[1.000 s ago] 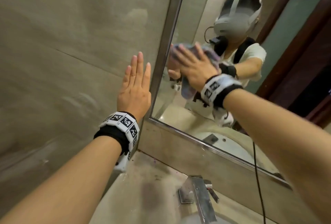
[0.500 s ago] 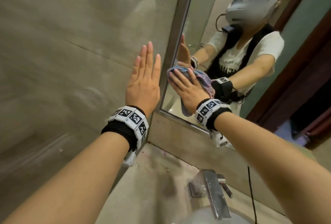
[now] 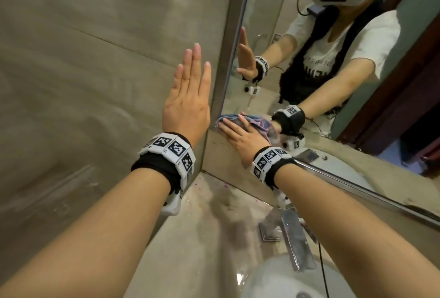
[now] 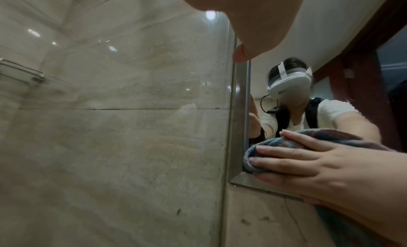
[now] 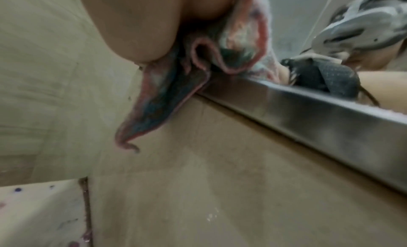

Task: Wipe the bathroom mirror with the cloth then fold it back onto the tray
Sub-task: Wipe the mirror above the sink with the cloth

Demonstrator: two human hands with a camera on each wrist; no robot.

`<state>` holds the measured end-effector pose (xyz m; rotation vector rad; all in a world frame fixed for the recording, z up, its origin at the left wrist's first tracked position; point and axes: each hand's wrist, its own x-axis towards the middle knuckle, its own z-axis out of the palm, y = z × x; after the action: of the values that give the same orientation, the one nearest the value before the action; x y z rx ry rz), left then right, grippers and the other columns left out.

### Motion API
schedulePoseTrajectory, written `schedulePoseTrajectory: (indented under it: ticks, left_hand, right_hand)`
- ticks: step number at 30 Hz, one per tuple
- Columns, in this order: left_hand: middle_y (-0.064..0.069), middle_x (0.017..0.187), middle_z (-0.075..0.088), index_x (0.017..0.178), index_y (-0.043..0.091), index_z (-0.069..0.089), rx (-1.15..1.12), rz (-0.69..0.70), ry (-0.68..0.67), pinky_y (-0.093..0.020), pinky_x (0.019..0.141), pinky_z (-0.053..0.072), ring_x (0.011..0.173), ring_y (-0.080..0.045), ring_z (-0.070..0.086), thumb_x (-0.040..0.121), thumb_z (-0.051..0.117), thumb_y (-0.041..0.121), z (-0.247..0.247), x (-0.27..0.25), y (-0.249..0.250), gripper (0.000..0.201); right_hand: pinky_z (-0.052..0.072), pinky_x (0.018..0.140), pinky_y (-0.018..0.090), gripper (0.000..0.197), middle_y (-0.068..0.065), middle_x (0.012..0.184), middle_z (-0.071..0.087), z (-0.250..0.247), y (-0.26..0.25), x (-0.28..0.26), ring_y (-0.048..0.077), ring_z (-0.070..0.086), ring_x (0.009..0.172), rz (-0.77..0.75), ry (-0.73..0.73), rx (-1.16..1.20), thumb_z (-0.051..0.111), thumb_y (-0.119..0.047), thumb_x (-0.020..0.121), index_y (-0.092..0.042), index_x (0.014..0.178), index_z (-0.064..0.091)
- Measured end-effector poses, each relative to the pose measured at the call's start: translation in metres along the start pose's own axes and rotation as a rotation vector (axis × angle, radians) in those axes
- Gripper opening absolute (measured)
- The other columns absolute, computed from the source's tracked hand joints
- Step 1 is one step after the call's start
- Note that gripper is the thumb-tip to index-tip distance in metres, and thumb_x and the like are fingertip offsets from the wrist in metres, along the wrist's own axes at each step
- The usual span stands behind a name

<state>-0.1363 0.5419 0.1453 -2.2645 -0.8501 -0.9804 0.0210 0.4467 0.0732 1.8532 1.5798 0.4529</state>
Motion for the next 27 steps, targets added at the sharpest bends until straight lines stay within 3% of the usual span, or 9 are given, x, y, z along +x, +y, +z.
schedulePoseTrajectory:
  ticks: [3, 7, 10, 12, 17, 21, 23, 25, 27]
  left_hand:
    - [-0.022, 0.153, 0.020, 0.144, 0.004, 0.026, -0.059, -0.013, -0.008, -0.038, 0.115, 0.007, 0.142, -0.033, 0.020, 0.079, 0.049, 0.010, -0.002, -0.001, 0.000, 0.070]
    - [-0.026, 0.153, 0.012, 0.145, 0.002, 0.024, -0.172, -0.037, -0.045, -0.039, 0.115, -0.001, 0.143, -0.036, 0.012, 0.079, 0.046, 0.005, -0.008, 0.000, 0.001, 0.069]
    - [-0.023, 0.155, 0.000, 0.148, 0.004, 0.018, -0.224, -0.054, -0.119, -0.039, 0.116, -0.006, 0.145, -0.034, -0.001, 0.082, 0.048, 0.007, -0.014, 0.000, 0.003, 0.072]
    - [-0.022, 0.156, -0.004, 0.148, 0.005, 0.018, -0.257, -0.087, -0.136, -0.041, 0.116, -0.005, 0.145, -0.033, -0.004, 0.082, 0.050, 0.009, -0.017, -0.004, 0.008, 0.074]
    - [-0.024, 0.155, 0.007, 0.143, 0.001, 0.031, -0.359, 0.003, -0.161, -0.037, 0.116, -0.008, 0.144, -0.035, 0.007, 0.075, 0.059, 0.005, -0.021, -0.029, 0.053, 0.073]
    - [-0.025, 0.154, 0.013, 0.141, 0.001, 0.036, -0.431, -0.061, -0.162, -0.043, 0.116, 0.006, 0.143, -0.036, 0.014, 0.074, 0.062, 0.005, -0.040, -0.044, 0.107, 0.071]
    - [-0.026, 0.153, 0.015, 0.139, 0.001, 0.038, -0.465, -0.107, -0.160, -0.047, 0.115, 0.013, 0.142, -0.037, 0.016, 0.074, 0.061, 0.005, -0.053, -0.048, 0.129, 0.069]
    - [-0.027, 0.153, 0.014, 0.139, 0.001, 0.039, -0.480, -0.149, -0.156, -0.047, 0.115, 0.013, 0.142, -0.037, 0.015, 0.075, 0.060, 0.006, -0.063, -0.052, 0.145, 0.068]
    - [-0.026, 0.153, 0.014, 0.140, 0.001, 0.038, -0.480, -0.175, -0.160, -0.046, 0.115, 0.012, 0.143, -0.037, 0.014, 0.076, 0.060, 0.007, -0.067, -0.057, 0.152, 0.067]
  right_hand:
    - [-0.013, 0.117, 0.045, 0.090, 0.005, 0.159, -0.009, -0.001, 0.007, -0.019, 0.022, -0.008, 0.147, -0.007, 0.005, 0.037, 0.051, -0.038, 0.083, -0.007, 0.149, -0.003]
    - [-0.010, 0.114, 0.039, 0.116, 0.006, 0.146, 0.044, 0.028, 0.028, -0.068, 0.023, 0.027, 0.142, 0.002, 0.061, -0.005, 0.069, -0.061, 0.050, -0.008, 0.145, 0.029]
    - [-0.013, 0.115, 0.039, 0.126, 0.007, 0.143, 0.047, 0.057, 0.046, -0.111, 0.015, -0.016, 0.146, 0.033, 0.100, -0.069, 0.073, -0.040, 0.057, -0.014, 0.149, -0.009]
    - [-0.015, 0.115, 0.041, 0.121, 0.005, 0.148, 0.040, 0.069, 0.055, -0.137, 0.015, -0.025, 0.143, 0.069, 0.132, -0.104, 0.071, -0.030, 0.063, -0.016, 0.147, -0.015]
    - [-0.009, 0.116, 0.043, 0.084, -0.002, 0.158, -0.017, 0.093, 0.085, -0.205, 0.015, -0.022, 0.144, 0.128, 0.322, -0.113, 0.040, -0.022, 0.080, -0.020, 0.149, -0.009]
    - [-0.013, 0.116, 0.041, 0.065, -0.002, 0.157, 0.011, 0.071, 0.136, -0.242, 0.015, -0.015, 0.146, 0.239, 0.372, -0.172, 0.033, -0.020, 0.088, -0.022, 0.150, 0.011]
    - [-0.015, 0.115, 0.042, 0.063, 0.000, 0.155, 0.024, 0.059, 0.145, -0.246, 0.020, 0.002, 0.146, 0.298, 0.397, -0.159, 0.035, -0.021, 0.088, -0.021, 0.148, 0.018]
    - [-0.015, 0.114, 0.046, 0.066, 0.001, 0.154, 0.030, 0.058, 0.140, -0.243, 0.021, 0.014, 0.142, 0.351, 0.417, -0.150, 0.041, -0.021, 0.084, -0.019, 0.146, 0.022]
    - [-0.015, 0.111, 0.049, 0.071, 0.003, 0.155, 0.027, 0.056, 0.132, -0.235, 0.023, 0.012, 0.142, 0.392, 0.427, -0.121, 0.047, -0.020, 0.081, -0.017, 0.147, 0.020]
